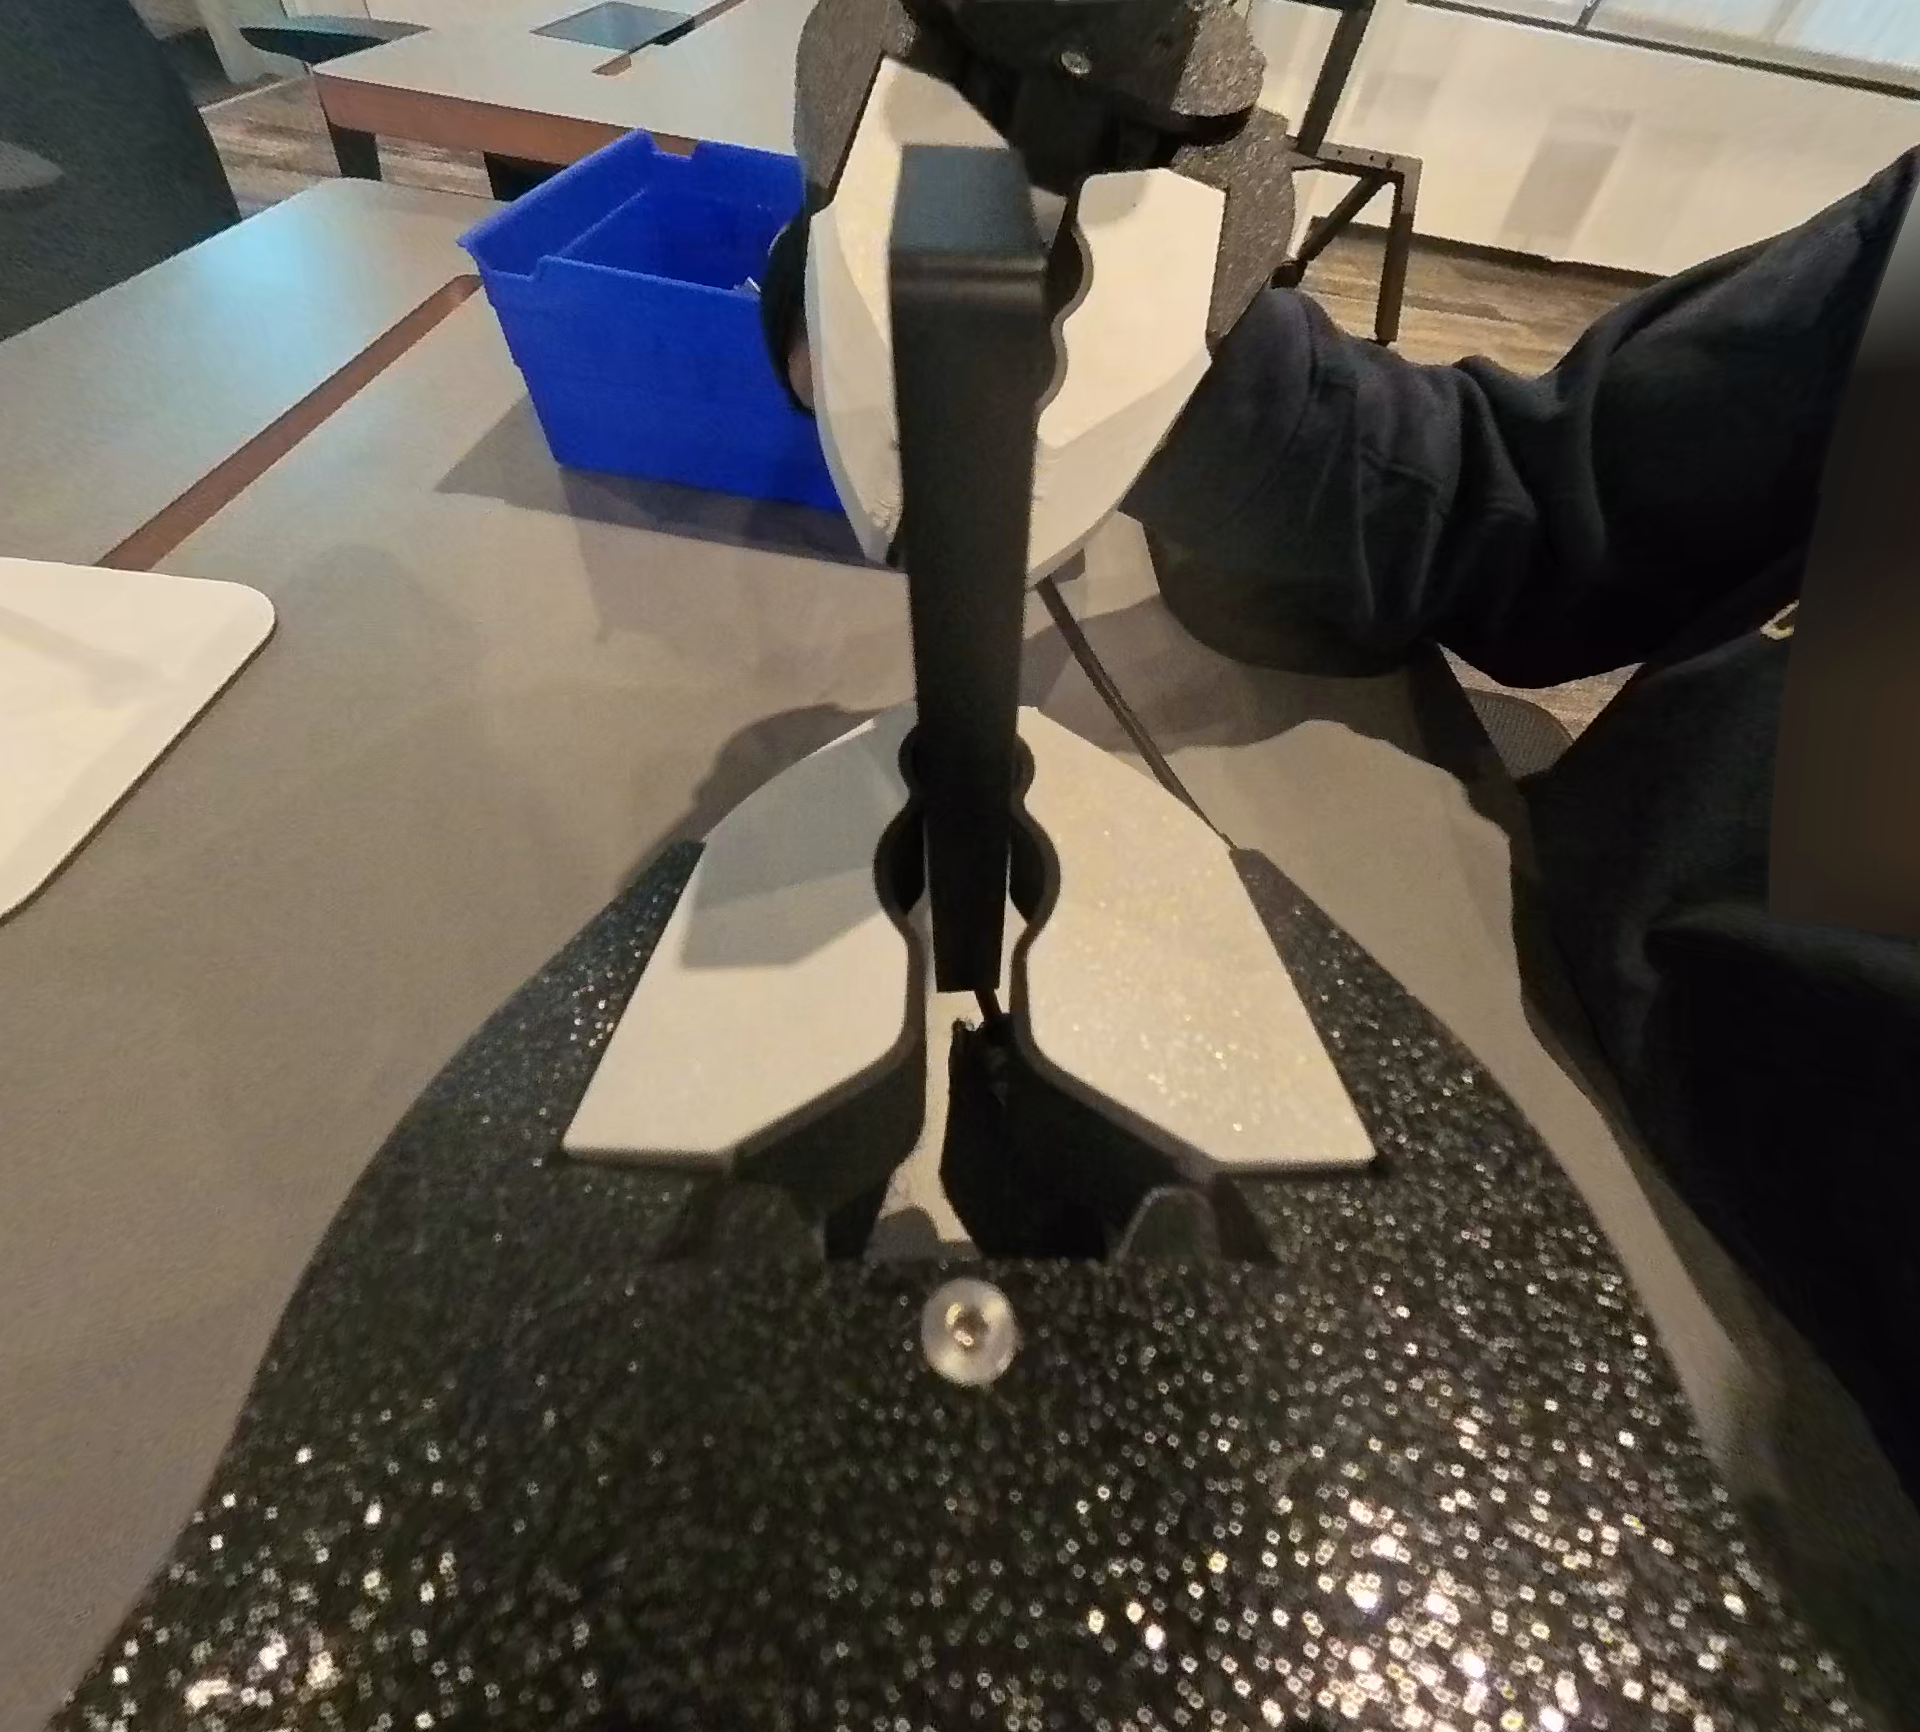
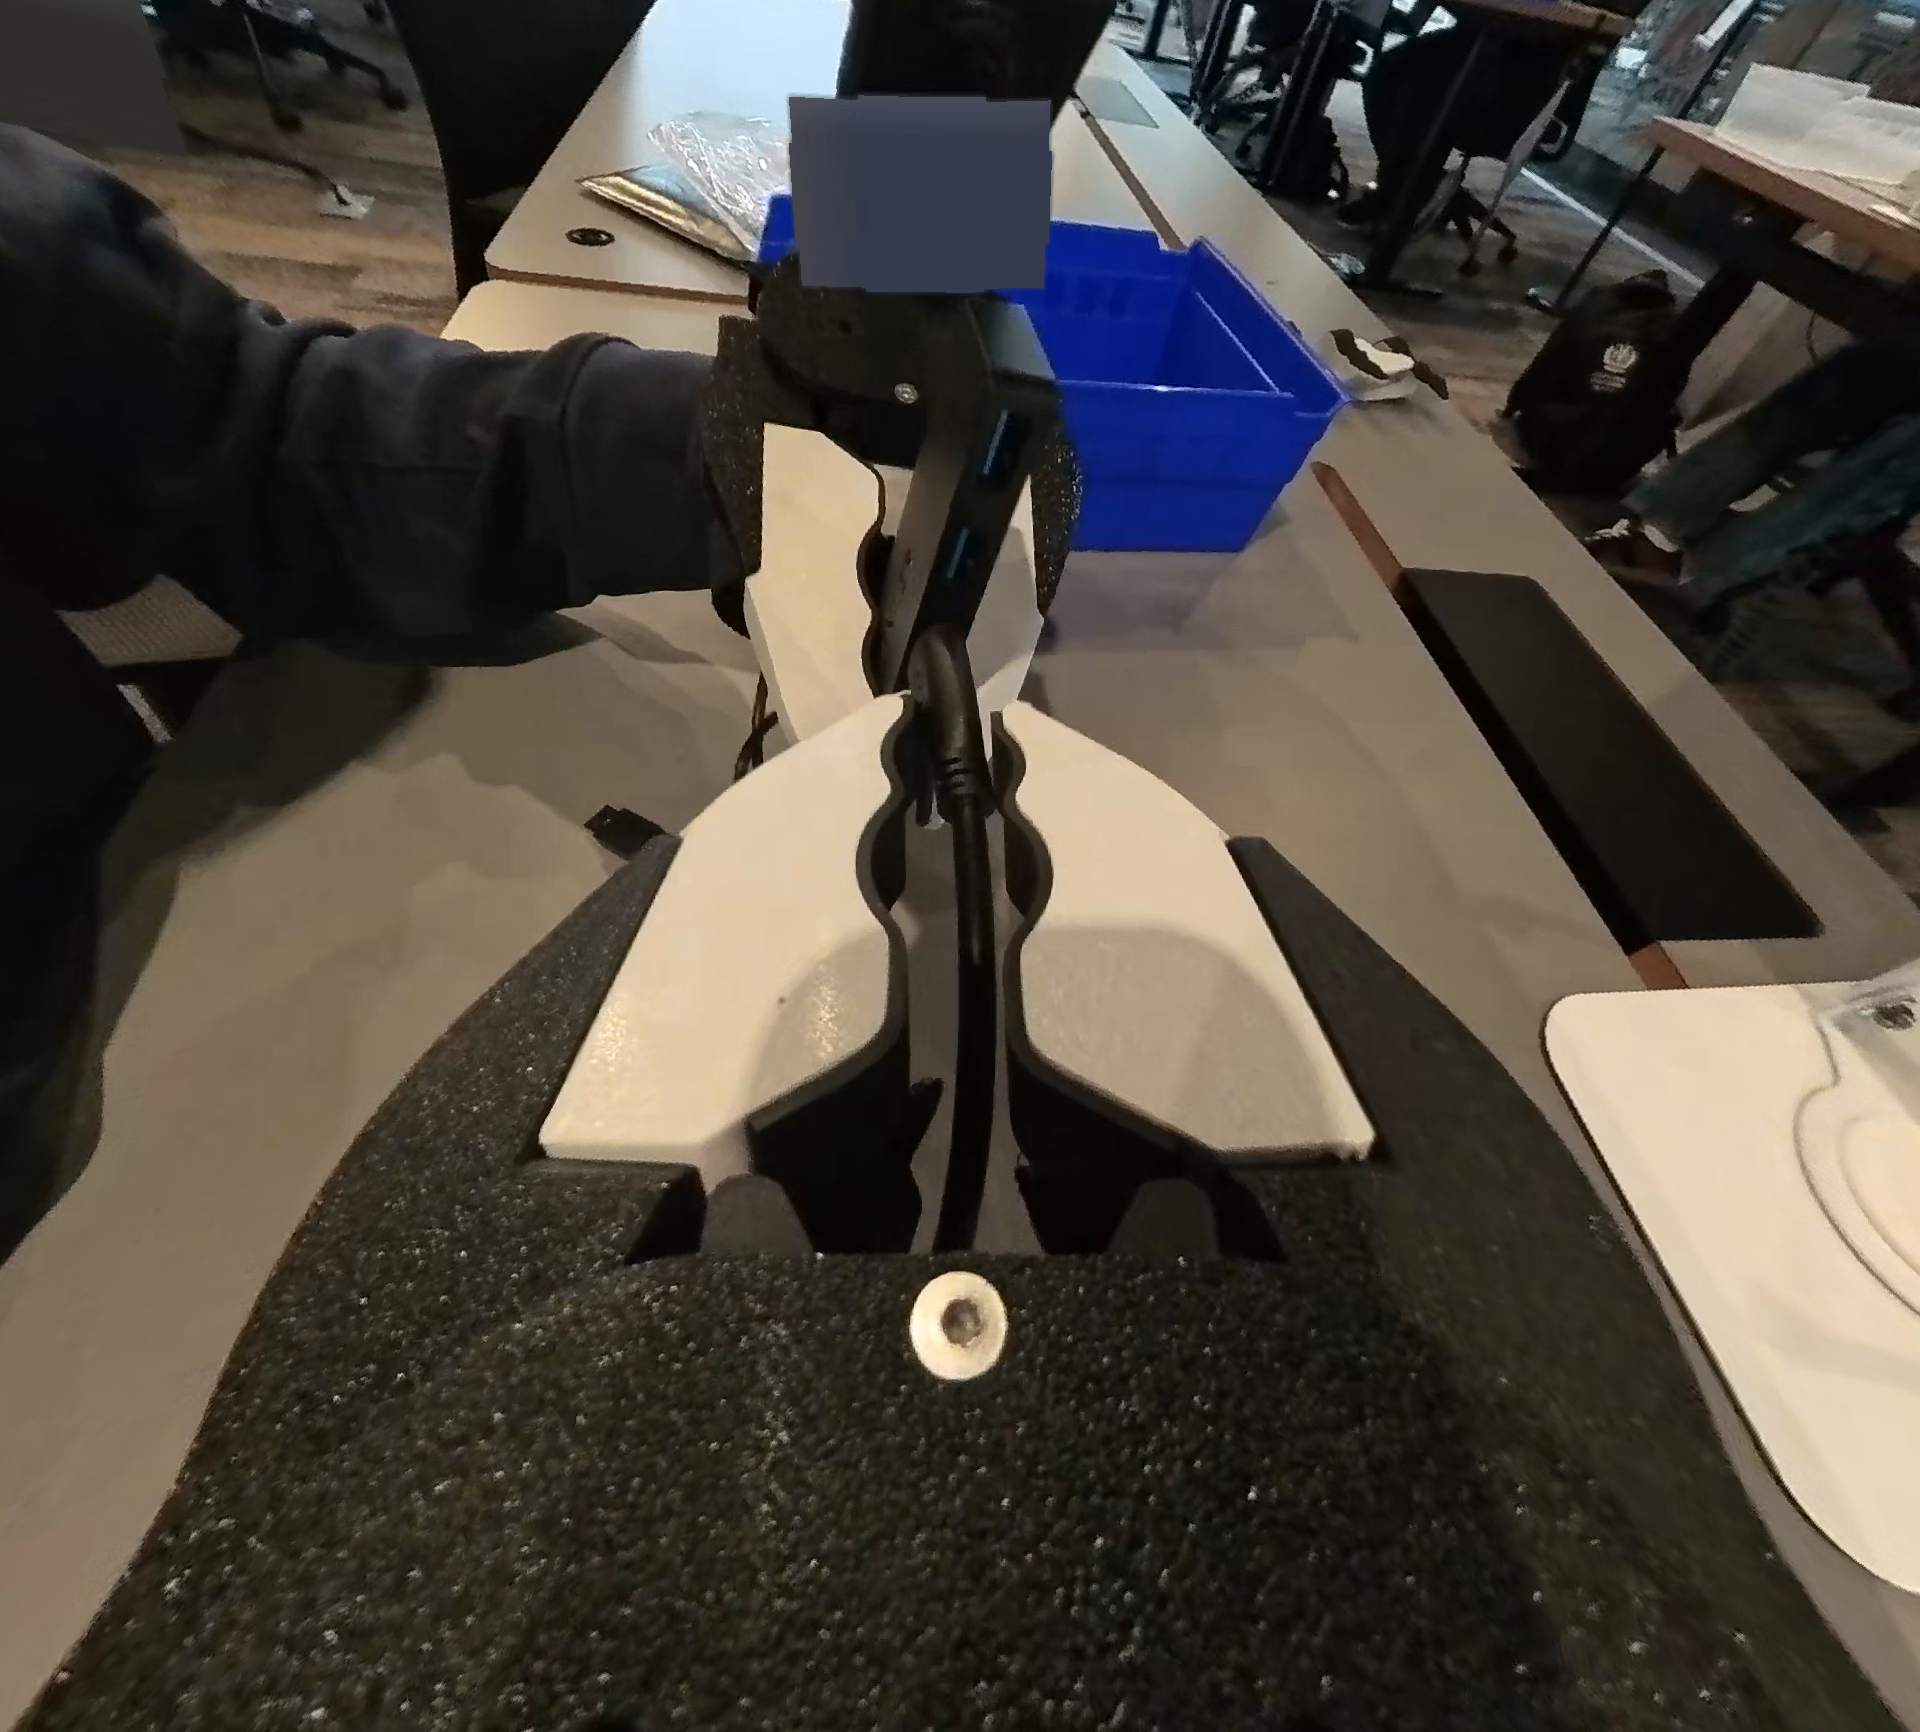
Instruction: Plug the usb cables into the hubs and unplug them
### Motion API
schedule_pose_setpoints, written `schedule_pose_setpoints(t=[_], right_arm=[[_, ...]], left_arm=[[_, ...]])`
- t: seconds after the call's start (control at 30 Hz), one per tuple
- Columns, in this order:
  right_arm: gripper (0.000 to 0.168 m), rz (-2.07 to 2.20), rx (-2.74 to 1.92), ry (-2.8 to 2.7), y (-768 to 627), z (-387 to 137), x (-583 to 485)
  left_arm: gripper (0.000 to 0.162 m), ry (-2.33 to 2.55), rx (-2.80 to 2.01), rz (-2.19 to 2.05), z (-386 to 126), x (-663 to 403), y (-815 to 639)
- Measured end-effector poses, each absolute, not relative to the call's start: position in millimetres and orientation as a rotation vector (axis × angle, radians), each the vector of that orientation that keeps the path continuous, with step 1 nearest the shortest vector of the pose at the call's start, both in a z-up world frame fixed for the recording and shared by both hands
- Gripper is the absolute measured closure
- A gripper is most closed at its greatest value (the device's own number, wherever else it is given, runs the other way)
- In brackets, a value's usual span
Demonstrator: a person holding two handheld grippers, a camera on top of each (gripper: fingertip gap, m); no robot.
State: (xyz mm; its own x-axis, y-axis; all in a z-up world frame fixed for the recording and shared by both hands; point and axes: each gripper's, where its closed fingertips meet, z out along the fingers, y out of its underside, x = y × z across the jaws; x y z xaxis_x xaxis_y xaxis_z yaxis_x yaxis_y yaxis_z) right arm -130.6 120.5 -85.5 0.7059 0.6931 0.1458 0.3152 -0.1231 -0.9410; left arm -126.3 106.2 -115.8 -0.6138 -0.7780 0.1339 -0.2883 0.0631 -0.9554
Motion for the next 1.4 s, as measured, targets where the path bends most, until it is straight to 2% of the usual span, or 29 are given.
schedule_pose_setpoints(t=[0.1,0.3,0.47,0.9,1.07,1.23,1.4], right_arm=[[0.152,0.431,-1.711,-0.809,121,-86,-133],[0.159,0.476,-1.701,-0.820,119,-84,-135],[0.159,0.402,-1.725,-0.869,116,-92,-132],[0.159,0.541,-1.691,-1.011,100,-97,-153],[0.159,0.334,-1.696,-0.917,115,-91,-138],[0.159,0.472,-1.685,-0.987,105,-94,-149],[0.159,0.252,-1.727,-1.018,112,-96,-141]], left_arm=[[0.152,1.938,-1.053,-1.573,-117,-126,105],[0.152,1.893,-1.043,-1.585,-112,-125,105],[0.142,1.721,-0.974,-1.597,-85,-128,117],[0.152,1.968,-0.857,-1.564,-94,-149,98],[0.152,1.827,-0.879,-1.451,-88,-134,115],[0.152,1.927,-0.826,-1.496,-90,-147,103],[0.151,1.895,-0.831,-1.412,-93,-139,110]])
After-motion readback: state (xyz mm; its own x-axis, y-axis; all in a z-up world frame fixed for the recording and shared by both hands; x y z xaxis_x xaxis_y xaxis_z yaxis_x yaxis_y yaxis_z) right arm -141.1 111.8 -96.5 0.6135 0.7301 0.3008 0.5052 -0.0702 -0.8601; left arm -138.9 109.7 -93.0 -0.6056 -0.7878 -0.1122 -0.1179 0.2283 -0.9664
